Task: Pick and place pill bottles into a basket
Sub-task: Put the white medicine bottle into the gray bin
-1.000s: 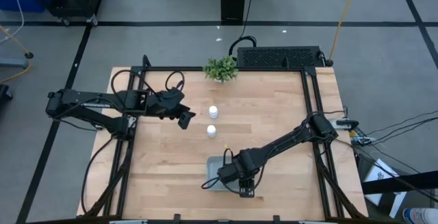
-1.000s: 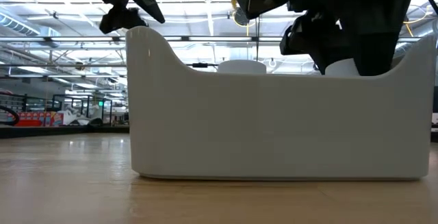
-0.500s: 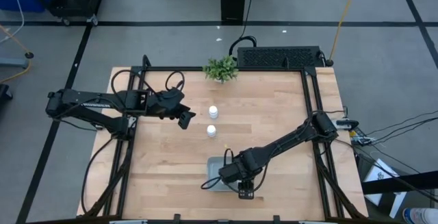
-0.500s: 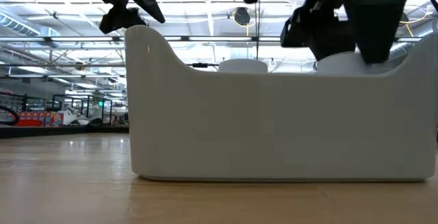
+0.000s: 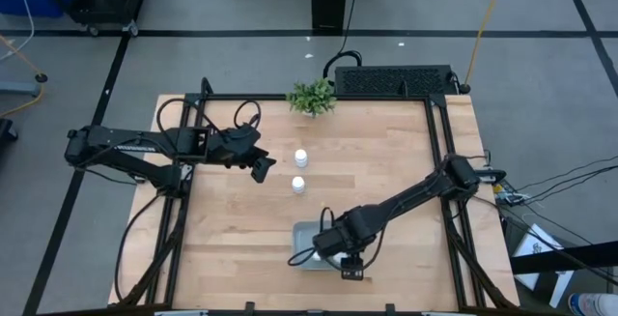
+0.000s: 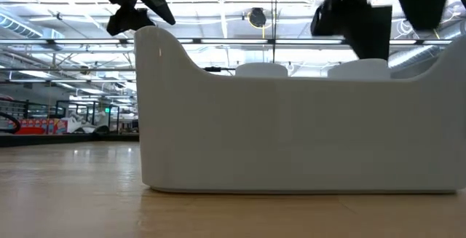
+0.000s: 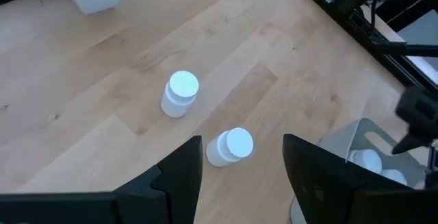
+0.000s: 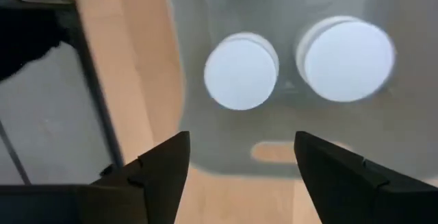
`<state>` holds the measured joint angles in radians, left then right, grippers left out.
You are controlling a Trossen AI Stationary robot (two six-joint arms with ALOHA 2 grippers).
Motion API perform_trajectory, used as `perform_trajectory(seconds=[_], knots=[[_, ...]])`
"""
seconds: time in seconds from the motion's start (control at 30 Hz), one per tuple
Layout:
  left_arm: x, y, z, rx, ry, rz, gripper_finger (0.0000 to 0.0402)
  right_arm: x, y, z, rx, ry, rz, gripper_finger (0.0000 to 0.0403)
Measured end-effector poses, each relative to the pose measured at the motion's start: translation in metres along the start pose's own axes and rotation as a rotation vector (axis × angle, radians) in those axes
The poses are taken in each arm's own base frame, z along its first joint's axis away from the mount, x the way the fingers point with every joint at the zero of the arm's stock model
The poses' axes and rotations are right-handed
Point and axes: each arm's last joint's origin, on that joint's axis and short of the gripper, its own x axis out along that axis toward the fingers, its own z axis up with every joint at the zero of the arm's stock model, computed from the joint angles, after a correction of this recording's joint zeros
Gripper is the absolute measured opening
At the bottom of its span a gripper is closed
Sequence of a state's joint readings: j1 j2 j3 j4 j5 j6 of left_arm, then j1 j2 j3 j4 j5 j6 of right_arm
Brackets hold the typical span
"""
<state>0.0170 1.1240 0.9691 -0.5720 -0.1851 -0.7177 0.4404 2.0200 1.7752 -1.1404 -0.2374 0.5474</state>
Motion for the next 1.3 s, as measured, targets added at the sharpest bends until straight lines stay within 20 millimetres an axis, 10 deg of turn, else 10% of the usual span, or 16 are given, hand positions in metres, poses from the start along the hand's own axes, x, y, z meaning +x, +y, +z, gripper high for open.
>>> perform_trajectory(seconds=[0.53,0.8,1.3], knots=[[0.002,0.003,0.019,-0.182,-0.087,-0.078,0.0209,-0.134,-0.044,-0.035,0.426,-0.639,-0.205,0.0258],[0.048,0.007,0.013,-0.262,0.121,-0.080,0.0209,-0.191,-0.078,-0.056,0.670,-1.013,-0.315,0.0259],[0.081,-0.028,0.055,-0.120,0.276,0.045,0.0277,-0.210,-0.108,-0.062,0.620,-1.045,-0.435,0.0255]])
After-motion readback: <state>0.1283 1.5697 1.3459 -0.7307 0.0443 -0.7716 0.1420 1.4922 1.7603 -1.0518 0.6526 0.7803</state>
